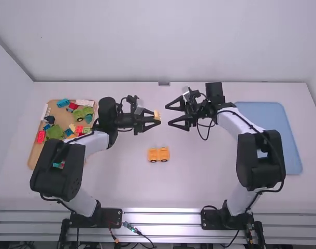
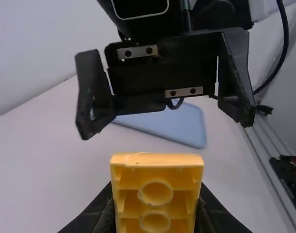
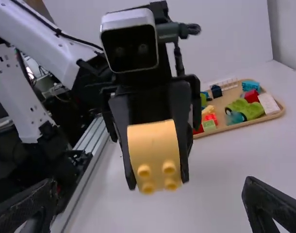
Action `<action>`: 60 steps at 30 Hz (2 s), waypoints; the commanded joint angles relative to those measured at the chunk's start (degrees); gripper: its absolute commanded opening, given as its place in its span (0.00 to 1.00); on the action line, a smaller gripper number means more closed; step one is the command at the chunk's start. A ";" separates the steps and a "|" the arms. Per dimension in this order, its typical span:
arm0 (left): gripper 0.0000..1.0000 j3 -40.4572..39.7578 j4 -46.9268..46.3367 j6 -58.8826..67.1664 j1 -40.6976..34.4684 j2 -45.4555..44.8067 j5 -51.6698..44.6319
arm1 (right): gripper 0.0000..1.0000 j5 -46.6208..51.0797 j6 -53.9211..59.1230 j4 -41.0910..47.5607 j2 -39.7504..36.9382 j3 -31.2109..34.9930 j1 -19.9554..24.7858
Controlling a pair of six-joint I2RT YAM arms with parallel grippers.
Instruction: Assemble lego blocks to make yellow taxi
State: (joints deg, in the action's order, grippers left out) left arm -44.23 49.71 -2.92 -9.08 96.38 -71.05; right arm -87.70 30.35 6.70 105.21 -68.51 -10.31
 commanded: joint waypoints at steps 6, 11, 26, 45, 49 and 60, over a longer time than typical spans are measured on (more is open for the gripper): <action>0.02 -0.55 2.45 -6.34 -2.23 1.58 -1.18 | 1.00 -0.24 3.10 -0.63 0.23 -1.29 -1.88; 0.02 -0.92 1.62 -6.29 -2.19 1.58 -1.44 | 0.96 3.61 -1.33 -4.83 0.23 -1.29 -3.52; 0.02 -0.81 2.01 -3.52 -2.23 1.58 -1.40 | 0.49 7.17 -6.10 -7.80 0.25 -1.22 -5.16; 0.10 -0.81 3.37 -3.28 -2.19 1.58 0.09 | 0.15 7.15 -6.14 -7.52 0.25 -1.18 -5.20; 0.37 -0.83 3.32 -3.26 -2.21 1.58 0.17 | 0.12 7.21 -6.14 -7.54 0.25 -1.18 -5.09; 0.99 -0.83 -2.01 -1.57 -1.64 1.58 0.13 | 0.02 22.75 -9.49 -3.15 -0.60 -3.41 -5.11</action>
State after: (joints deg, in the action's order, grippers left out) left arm -44.25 48.18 -5.98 -11.05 97.71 -69.82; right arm -71.05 21.17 3.29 105.21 -69.34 -15.49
